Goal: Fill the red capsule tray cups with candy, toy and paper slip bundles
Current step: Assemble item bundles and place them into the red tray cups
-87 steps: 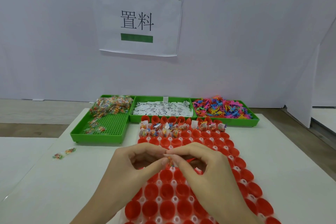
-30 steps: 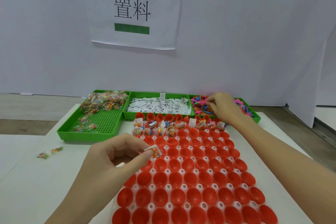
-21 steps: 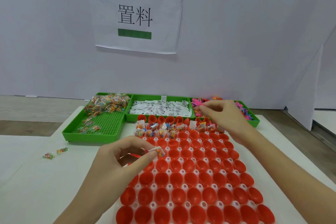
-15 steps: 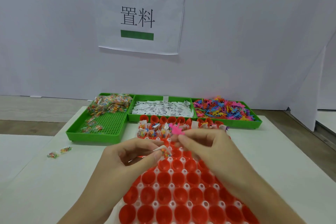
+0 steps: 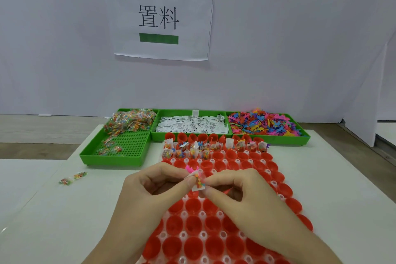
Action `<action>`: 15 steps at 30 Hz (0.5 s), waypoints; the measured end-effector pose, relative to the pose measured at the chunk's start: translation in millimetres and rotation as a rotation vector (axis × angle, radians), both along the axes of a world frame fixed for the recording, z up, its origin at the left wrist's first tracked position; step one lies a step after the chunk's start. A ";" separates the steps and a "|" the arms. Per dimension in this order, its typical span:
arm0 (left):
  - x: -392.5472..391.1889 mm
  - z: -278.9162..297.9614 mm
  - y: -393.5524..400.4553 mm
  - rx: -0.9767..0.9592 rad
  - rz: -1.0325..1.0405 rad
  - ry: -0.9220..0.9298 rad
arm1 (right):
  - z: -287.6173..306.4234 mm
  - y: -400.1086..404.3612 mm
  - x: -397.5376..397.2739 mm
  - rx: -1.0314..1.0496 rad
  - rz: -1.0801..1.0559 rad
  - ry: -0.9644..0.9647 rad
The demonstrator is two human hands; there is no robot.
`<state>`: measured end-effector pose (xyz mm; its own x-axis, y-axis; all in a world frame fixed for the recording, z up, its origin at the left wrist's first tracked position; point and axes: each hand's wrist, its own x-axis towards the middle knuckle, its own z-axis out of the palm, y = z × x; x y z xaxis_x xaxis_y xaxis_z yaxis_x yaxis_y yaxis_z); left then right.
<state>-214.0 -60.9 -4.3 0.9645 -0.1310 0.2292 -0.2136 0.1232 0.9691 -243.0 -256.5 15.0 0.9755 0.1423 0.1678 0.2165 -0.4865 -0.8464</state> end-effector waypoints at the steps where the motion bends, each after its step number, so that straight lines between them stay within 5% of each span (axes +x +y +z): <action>1: -0.2 0.6 -0.1 0.028 0.004 -0.020 | 1.4 -3.9 0.9 -0.020 -0.011 -0.010; 8: -0.6 -0.6 -1.0 0.195 -0.009 -0.082 | 4.1 -15.7 4.4 0.010 0.057 -0.090; 15: 1.0 5.0 -6.1 0.150 -0.019 -0.104 | 3.0 -20.5 8.8 0.099 0.068 -0.080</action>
<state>-213.0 -67.1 0.6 0.9336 -0.1895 0.3041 -0.3126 -0.0159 0.9498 -234.2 -277.0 18.0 0.9470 0.1867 0.2615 0.3153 -0.3838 -0.8679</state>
